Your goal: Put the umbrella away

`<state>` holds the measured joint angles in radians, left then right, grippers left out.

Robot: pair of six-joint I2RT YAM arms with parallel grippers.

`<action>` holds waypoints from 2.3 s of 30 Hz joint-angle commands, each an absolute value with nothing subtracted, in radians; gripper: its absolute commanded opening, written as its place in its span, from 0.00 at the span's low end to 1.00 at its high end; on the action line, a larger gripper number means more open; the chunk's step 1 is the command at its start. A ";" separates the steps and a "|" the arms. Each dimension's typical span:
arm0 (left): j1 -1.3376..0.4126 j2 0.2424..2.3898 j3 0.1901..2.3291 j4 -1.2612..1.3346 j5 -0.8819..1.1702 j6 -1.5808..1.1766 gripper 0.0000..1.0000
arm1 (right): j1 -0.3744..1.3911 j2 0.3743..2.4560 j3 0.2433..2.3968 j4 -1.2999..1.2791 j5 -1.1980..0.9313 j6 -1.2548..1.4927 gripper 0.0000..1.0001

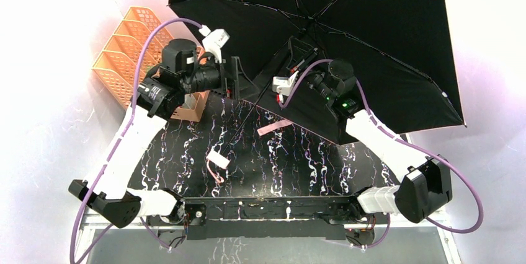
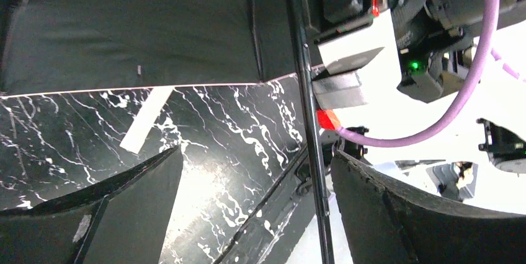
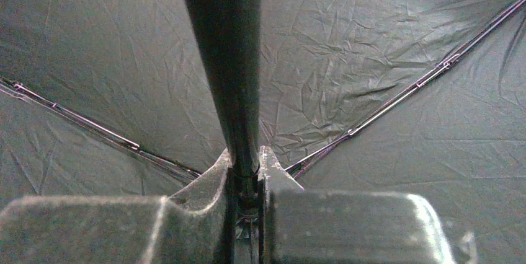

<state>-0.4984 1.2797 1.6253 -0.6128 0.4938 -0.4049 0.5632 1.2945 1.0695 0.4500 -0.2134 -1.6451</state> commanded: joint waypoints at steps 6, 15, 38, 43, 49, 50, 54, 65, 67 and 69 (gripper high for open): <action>-0.597 1.284 1.548 -0.517 0.517 -0.407 0.80 | 0.562 1.282 1.082 0.531 -0.242 -1.644 0.00; -0.651 1.322 1.524 -0.508 0.471 -0.418 0.47 | 0.562 1.254 1.053 0.529 -0.241 -1.644 0.01; -0.653 1.204 1.339 -0.422 0.300 -0.456 0.00 | 0.563 0.972 0.813 0.581 -0.309 -0.833 0.72; -0.653 1.197 1.289 -0.411 0.274 -0.474 0.00 | 0.563 0.877 0.751 0.559 -0.194 -0.287 0.72; -0.656 1.178 1.219 -0.384 0.273 -0.482 0.00 | 0.562 0.896 0.843 0.344 -0.021 0.348 0.73; -0.657 1.175 1.205 -0.381 0.274 -0.485 0.00 | 0.562 0.918 0.861 0.300 -0.007 0.489 0.72; -0.660 1.174 1.183 -0.365 0.278 -0.495 0.00 | 0.562 0.993 0.894 0.249 0.013 0.776 0.70; -0.662 1.207 1.162 -0.324 0.302 -0.507 0.00 | 0.562 1.095 0.837 0.619 0.009 1.066 0.70; -0.662 1.211 1.161 -0.323 0.306 -0.503 0.00 | 0.561 1.115 0.832 0.652 0.019 1.096 0.70; -0.662 1.215 1.159 -0.320 0.313 -0.497 0.00 | 0.563 1.142 0.845 0.654 0.026 1.113 0.69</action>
